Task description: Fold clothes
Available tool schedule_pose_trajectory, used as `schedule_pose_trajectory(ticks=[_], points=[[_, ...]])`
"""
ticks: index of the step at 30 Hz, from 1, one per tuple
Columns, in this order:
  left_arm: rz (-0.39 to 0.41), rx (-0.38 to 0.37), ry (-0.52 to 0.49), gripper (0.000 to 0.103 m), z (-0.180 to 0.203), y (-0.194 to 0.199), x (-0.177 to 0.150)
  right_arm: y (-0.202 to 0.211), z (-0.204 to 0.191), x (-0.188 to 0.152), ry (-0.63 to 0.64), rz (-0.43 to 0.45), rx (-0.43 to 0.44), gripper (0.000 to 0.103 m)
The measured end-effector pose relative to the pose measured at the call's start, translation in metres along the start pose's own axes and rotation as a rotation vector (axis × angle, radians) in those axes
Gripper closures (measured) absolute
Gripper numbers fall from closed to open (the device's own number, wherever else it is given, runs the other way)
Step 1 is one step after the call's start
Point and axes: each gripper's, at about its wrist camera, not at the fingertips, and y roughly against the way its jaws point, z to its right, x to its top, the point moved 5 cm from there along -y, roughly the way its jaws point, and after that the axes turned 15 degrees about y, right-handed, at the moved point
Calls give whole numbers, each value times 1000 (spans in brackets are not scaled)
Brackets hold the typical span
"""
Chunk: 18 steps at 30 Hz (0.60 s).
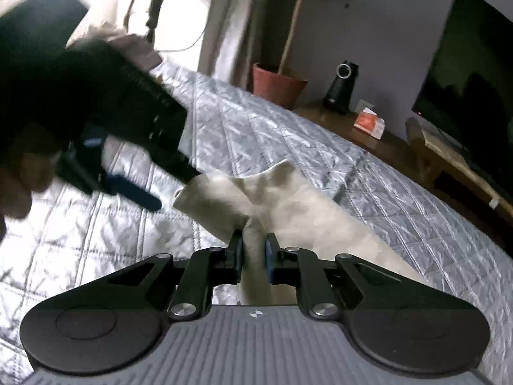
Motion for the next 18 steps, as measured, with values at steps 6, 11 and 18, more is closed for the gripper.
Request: schedule_pose_trajectory(ticks=[6,11,18], points=[[-55,-55,57,52,6,-21,-2,6,-4,-8,19,16,15,85],[-52,-81,57,49,16,-32,0,7,-15,-14,74,22,28,85],[-47,-127,107,48,17,-38,11,6,-24,-22,91,26,43,85]])
